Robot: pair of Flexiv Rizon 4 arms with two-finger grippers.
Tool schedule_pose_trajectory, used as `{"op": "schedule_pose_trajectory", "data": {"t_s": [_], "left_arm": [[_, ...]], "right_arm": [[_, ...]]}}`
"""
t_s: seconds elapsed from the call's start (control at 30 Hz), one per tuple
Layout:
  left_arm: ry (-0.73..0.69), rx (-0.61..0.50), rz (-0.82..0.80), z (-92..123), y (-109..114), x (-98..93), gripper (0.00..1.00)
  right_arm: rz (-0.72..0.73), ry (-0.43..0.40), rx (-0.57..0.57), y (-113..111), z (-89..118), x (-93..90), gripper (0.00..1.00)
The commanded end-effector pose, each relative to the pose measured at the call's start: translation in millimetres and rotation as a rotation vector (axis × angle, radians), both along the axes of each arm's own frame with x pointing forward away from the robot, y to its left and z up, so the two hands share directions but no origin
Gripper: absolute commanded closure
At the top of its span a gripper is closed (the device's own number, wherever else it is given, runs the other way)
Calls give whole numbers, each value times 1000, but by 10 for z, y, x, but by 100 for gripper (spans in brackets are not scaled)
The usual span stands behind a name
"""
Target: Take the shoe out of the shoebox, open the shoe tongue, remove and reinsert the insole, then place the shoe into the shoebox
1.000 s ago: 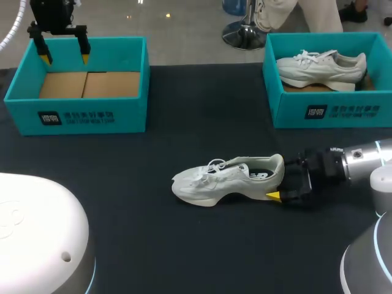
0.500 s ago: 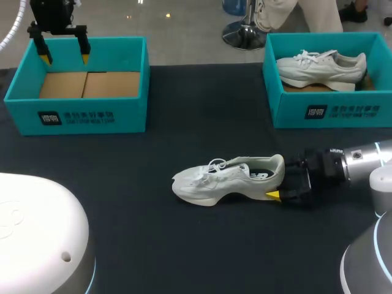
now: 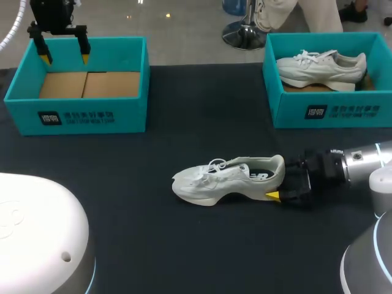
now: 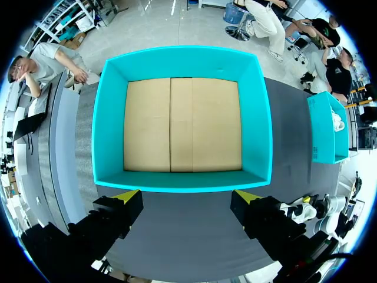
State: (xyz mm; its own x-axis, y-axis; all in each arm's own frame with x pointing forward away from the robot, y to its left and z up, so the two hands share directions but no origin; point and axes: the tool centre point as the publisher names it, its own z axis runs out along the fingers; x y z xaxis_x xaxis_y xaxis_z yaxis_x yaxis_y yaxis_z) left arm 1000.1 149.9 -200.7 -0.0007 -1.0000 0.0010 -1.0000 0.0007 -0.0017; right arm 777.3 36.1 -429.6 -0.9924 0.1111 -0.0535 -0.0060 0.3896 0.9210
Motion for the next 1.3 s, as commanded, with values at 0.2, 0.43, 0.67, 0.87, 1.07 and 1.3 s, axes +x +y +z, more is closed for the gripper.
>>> {"op": "schedule_pose_trajectory", "data": {"t_s": [0.2,0.43,0.67,0.87,1.07,1.3], "left_arm": [[1,1,0,3,0,0,0],[35,-50,4,-19,-497,-386,0],[43,-38,-56,-137,-1137,-802,0],[48,-28,-45,-227,-1534,-1060,0],[-3,-26,-41,-297,-1829,-1421,0],[-27,5,-65,-355,-2035,-1771,0]], "right_arm": [[-1,-1,-3,11,-15,-14,100],[-1,-1,-3,11,-15,-14,100],[-1,-1,-3,11,-15,-14,100],[-1,-1,-3,11,-15,-14,100],[-1,-1,-3,11,-15,-14,100],[-1,-1,-3,11,-15,-14,100]]}}
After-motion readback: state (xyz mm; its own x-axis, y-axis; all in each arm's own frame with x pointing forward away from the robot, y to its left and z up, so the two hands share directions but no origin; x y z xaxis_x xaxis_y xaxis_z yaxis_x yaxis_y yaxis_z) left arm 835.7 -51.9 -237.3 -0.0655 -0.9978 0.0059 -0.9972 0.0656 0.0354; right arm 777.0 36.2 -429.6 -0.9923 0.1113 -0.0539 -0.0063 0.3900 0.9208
